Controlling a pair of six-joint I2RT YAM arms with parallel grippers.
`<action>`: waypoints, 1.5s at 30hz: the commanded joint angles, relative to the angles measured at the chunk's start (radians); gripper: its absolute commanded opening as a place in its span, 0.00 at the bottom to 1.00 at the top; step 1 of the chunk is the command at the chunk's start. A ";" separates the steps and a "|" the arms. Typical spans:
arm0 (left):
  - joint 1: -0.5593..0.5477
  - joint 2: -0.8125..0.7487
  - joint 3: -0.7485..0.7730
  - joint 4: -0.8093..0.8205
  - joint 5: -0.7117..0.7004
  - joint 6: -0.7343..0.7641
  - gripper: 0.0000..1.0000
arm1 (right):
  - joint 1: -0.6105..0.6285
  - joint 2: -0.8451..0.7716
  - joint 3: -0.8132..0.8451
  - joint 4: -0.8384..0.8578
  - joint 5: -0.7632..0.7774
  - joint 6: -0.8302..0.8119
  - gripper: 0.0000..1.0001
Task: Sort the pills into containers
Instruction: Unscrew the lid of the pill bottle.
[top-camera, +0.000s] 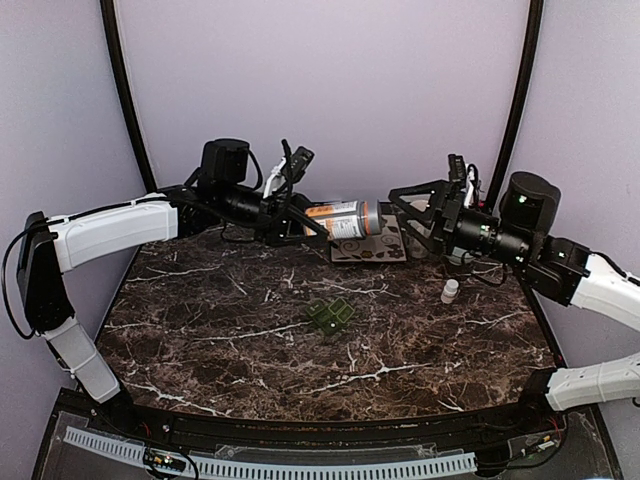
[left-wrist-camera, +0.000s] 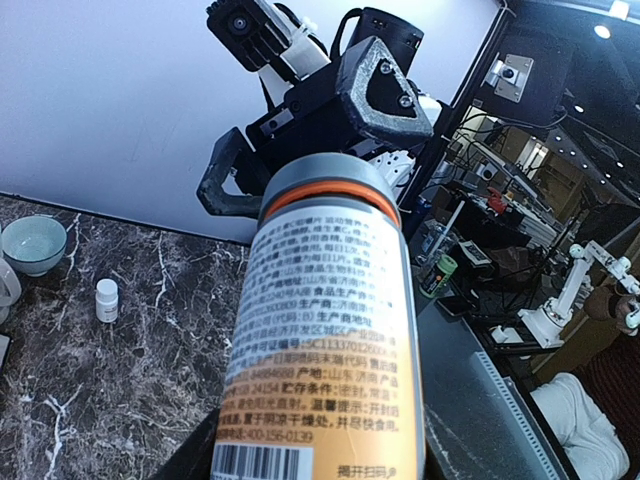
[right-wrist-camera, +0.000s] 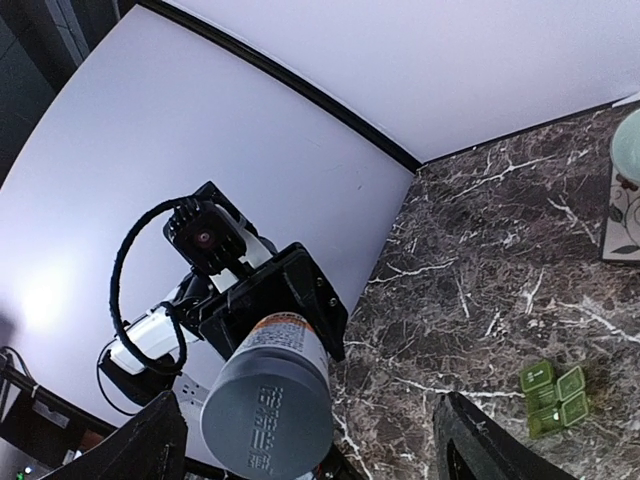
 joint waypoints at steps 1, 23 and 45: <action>-0.007 -0.029 0.016 -0.035 -0.019 0.063 0.00 | -0.011 0.036 0.020 0.091 -0.062 0.093 0.86; -0.009 -0.004 0.042 -0.047 -0.022 0.082 0.00 | -0.011 0.105 0.064 0.071 -0.121 0.106 0.86; -0.009 0.023 0.064 -0.057 -0.021 0.090 0.00 | 0.012 0.161 0.109 0.042 -0.160 0.092 0.81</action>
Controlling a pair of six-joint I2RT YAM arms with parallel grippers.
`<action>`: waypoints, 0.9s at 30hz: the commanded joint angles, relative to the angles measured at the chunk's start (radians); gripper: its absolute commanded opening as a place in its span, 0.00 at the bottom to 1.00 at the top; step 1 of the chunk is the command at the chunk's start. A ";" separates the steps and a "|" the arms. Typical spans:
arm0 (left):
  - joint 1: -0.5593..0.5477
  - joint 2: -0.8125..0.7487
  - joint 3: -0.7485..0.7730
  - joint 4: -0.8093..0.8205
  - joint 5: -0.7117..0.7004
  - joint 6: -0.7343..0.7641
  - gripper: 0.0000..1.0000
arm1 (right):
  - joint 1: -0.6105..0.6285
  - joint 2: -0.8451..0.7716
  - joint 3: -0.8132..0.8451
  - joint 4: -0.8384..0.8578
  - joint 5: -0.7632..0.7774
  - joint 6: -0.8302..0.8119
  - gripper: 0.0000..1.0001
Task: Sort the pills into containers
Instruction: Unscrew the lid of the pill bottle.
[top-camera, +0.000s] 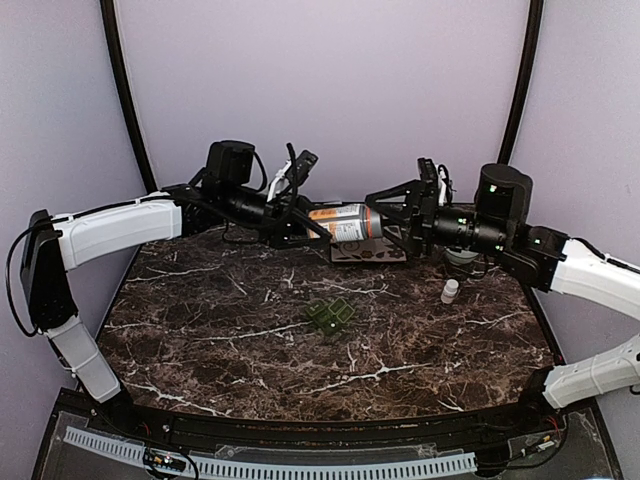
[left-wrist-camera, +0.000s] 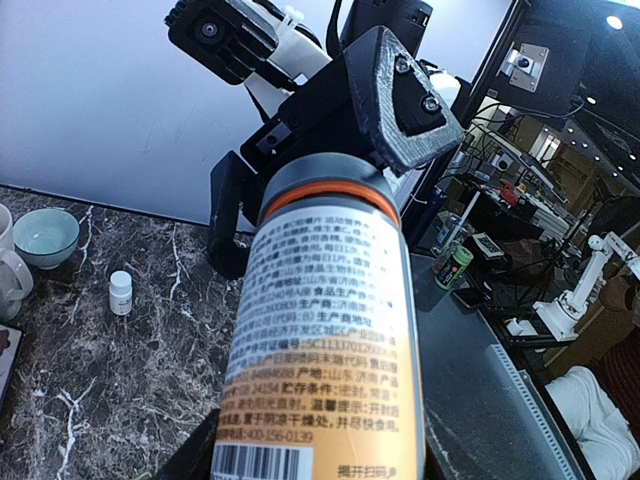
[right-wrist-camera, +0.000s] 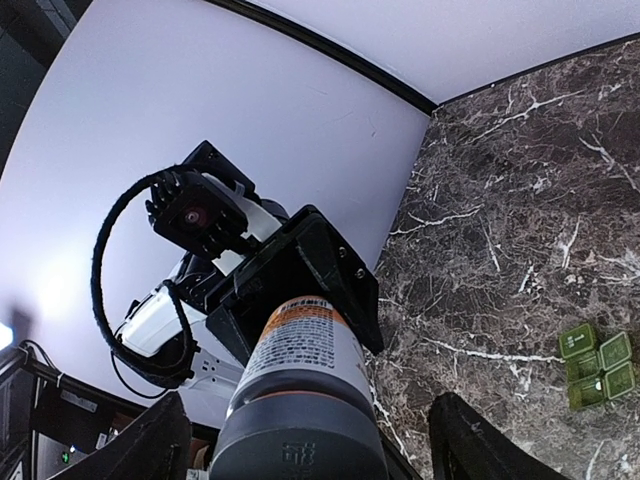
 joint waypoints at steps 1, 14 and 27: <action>-0.005 0.001 0.043 0.004 0.015 0.016 0.00 | 0.012 0.010 0.039 0.015 -0.020 -0.011 0.79; -0.005 0.017 0.056 0.013 0.017 0.010 0.00 | 0.034 0.055 0.102 -0.082 -0.056 -0.111 0.17; 0.008 0.016 0.064 0.014 0.071 -0.045 0.00 | 0.047 0.012 0.127 -0.256 0.016 -0.733 0.26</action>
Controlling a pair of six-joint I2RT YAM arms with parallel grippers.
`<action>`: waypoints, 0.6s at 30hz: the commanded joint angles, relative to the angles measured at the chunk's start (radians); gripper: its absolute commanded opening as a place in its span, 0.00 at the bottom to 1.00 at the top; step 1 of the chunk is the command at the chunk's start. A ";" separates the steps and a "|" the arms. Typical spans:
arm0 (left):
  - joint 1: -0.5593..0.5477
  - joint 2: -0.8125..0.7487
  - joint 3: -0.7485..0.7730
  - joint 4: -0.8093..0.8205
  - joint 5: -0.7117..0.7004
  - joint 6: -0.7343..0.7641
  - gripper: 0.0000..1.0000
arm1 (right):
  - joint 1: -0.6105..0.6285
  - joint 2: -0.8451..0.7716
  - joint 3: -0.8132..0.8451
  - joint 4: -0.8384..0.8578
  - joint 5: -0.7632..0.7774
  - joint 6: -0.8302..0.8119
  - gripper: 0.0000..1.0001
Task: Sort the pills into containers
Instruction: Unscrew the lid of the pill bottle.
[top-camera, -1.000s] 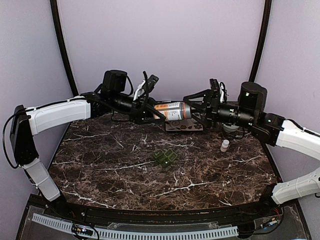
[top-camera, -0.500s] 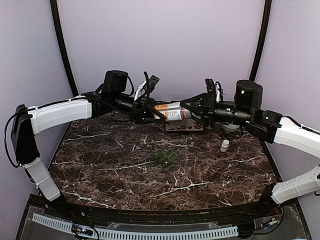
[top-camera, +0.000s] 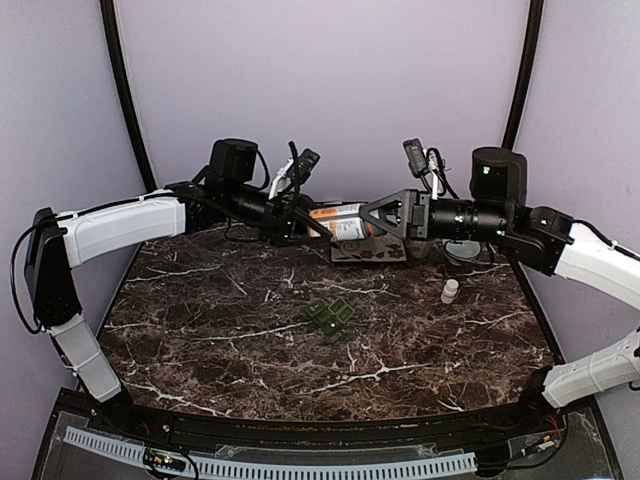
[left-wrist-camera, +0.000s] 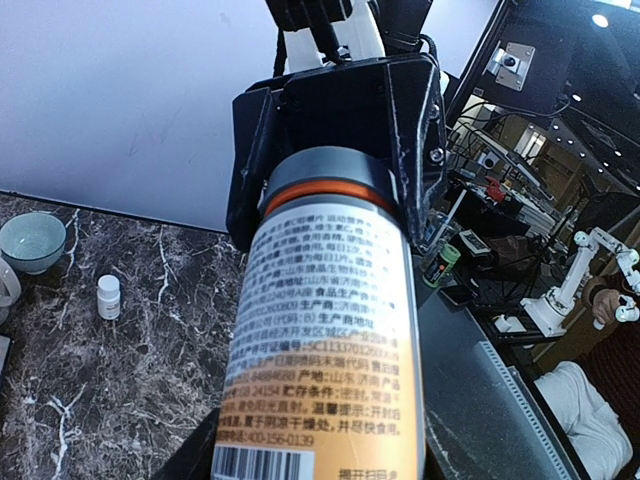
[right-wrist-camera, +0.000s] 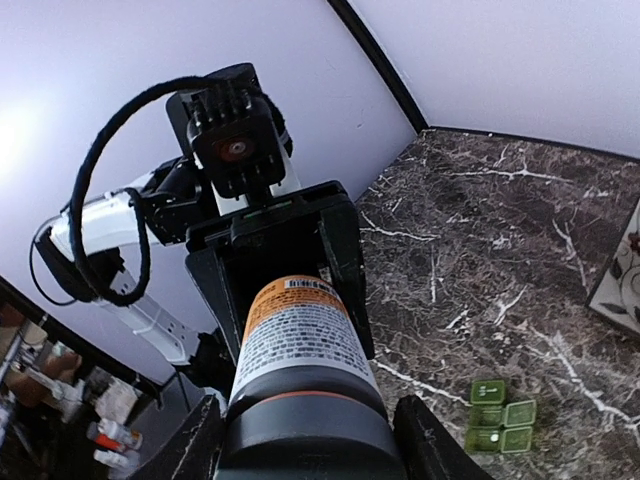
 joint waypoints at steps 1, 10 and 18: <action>0.003 -0.013 0.029 0.028 0.037 -0.044 0.00 | 0.018 -0.038 -0.034 -0.032 0.027 -0.300 0.27; 0.003 -0.017 0.014 0.030 0.066 -0.066 0.00 | 0.017 -0.089 -0.080 0.021 0.038 -0.397 0.32; 0.004 -0.021 -0.005 0.035 0.082 -0.070 0.00 | 0.013 -0.101 -0.086 0.050 0.025 -0.405 0.38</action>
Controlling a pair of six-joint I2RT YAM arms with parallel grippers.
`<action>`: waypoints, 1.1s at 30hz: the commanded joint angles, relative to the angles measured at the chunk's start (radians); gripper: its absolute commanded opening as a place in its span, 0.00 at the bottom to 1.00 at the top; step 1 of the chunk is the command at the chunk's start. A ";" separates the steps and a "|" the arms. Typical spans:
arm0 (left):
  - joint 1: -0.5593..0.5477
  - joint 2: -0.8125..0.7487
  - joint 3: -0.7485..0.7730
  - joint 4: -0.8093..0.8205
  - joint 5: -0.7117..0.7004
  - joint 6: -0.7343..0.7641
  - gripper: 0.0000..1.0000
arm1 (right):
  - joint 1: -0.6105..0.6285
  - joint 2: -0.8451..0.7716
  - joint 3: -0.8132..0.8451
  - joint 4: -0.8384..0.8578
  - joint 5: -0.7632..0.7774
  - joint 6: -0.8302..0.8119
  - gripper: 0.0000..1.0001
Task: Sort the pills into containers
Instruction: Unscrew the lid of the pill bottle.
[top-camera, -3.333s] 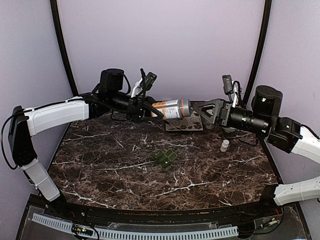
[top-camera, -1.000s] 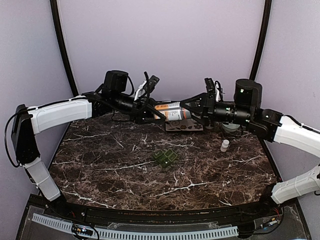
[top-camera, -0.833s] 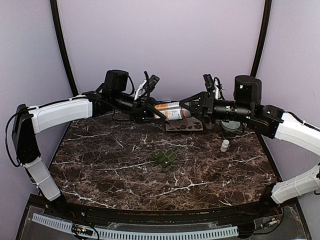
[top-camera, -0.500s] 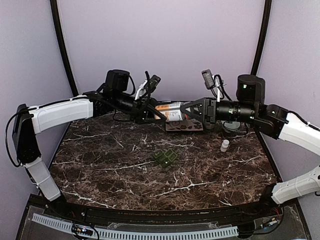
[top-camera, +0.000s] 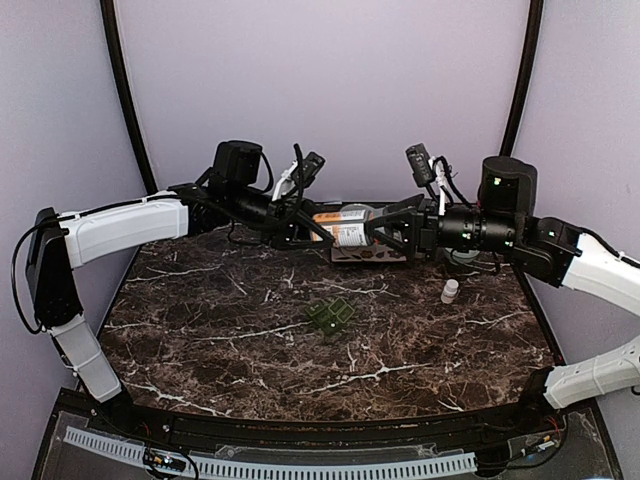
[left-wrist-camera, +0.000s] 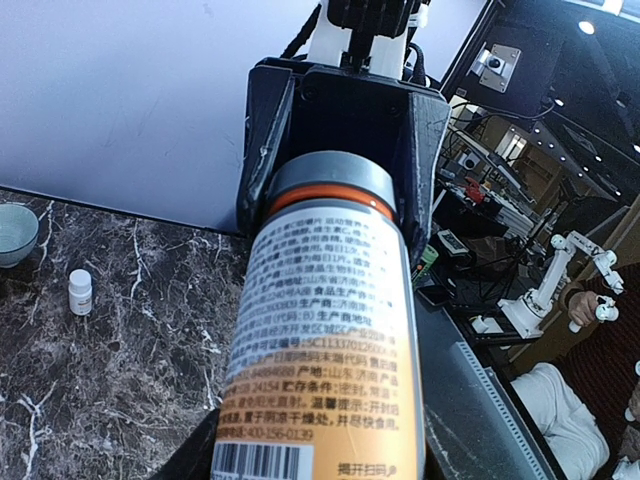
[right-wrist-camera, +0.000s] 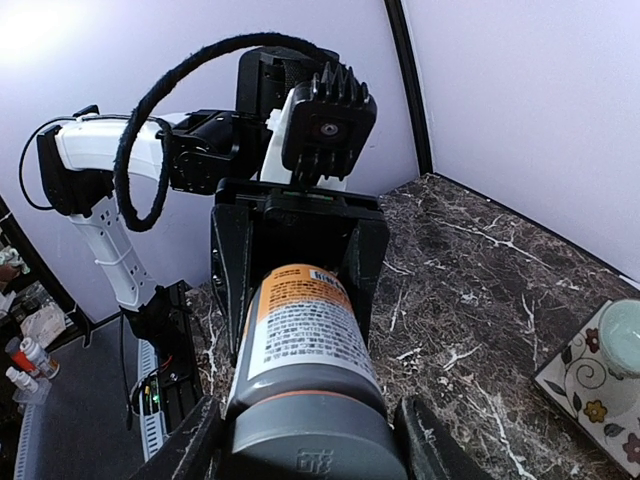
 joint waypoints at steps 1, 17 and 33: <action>0.016 -0.028 -0.006 0.026 0.048 -0.017 0.00 | -0.002 -0.036 -0.020 0.021 0.022 -0.040 0.38; 0.015 -0.029 -0.015 0.043 0.066 -0.038 0.00 | -0.022 -0.073 -0.099 0.165 0.037 0.010 0.42; 0.022 -0.078 -0.107 0.094 -0.014 -0.018 0.00 | -0.049 -0.111 -0.143 0.239 0.100 0.098 0.44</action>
